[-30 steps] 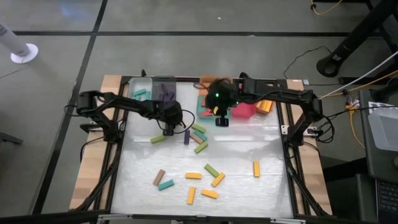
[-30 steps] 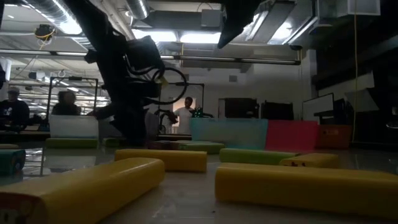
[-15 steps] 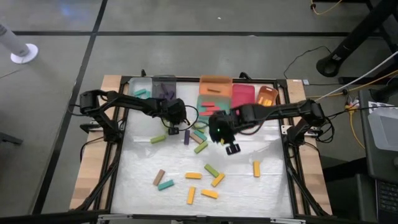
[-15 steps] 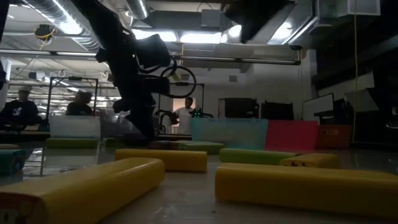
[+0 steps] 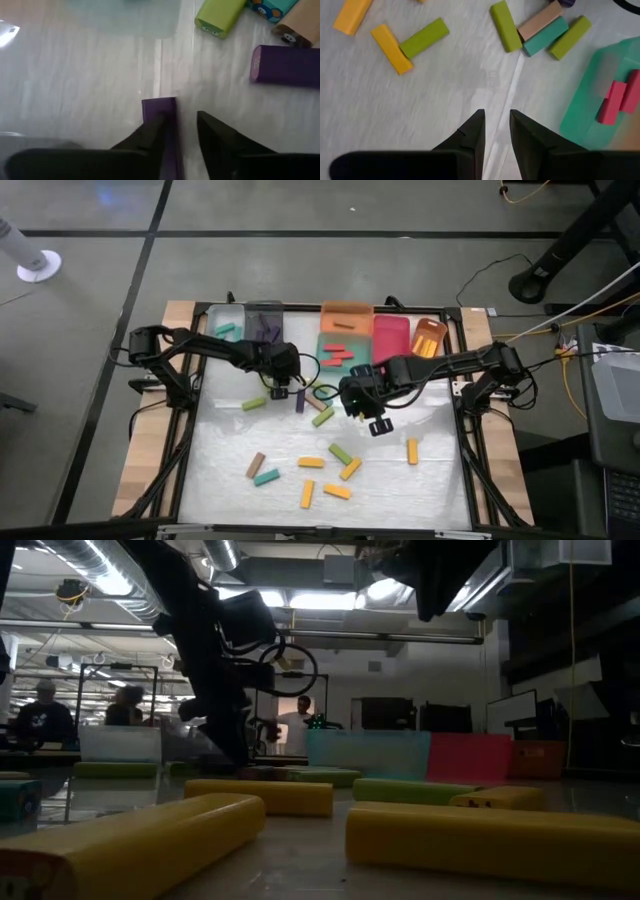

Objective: Sort blocks
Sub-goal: Put the violet block into the black bin, then put the yellow block into the right orange bin

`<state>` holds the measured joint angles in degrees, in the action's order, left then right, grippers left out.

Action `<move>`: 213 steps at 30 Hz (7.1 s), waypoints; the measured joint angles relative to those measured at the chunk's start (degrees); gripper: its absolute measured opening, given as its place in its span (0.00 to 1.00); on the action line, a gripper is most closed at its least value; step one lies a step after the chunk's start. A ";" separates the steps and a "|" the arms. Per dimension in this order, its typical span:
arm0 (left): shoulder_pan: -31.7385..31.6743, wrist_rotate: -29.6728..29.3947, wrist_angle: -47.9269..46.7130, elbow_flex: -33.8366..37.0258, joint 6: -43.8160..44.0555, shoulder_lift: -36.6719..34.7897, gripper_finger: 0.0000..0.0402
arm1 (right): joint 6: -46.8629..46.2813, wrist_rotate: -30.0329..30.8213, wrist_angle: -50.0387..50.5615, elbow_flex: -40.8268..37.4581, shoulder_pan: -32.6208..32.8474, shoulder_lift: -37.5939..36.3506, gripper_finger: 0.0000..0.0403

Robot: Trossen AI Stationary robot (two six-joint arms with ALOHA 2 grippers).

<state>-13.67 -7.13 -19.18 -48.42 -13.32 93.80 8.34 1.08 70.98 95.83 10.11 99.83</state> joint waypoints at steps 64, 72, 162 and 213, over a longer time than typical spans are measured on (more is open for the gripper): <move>-3.21 5.72 -3.14 1.85 5.44 0.17 0.21 | -41.07 -3.04 -24.26 -38.62 10.91 -11.63 0.22; -3.22 5.72 -3.51 -3.02 6.64 -1.57 0.23 | -41.09 -3.10 -21.89 -36.32 10.88 -11.61 0.22; -16.38 6.10 -11.34 -6.23 23.80 -15.43 0.37 | -126.77 -3.60 -14.65 -41.50 29.31 -18.58 0.39; -13.57 11.48 -11.21 -6.25 26.42 -15.41 0.37 | -142.12 45.89 -24.28 -59.21 26.70 -29.99 0.24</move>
<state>-27.24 4.35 -30.39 -54.68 13.10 78.39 -133.79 46.98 46.70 36.62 36.81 69.84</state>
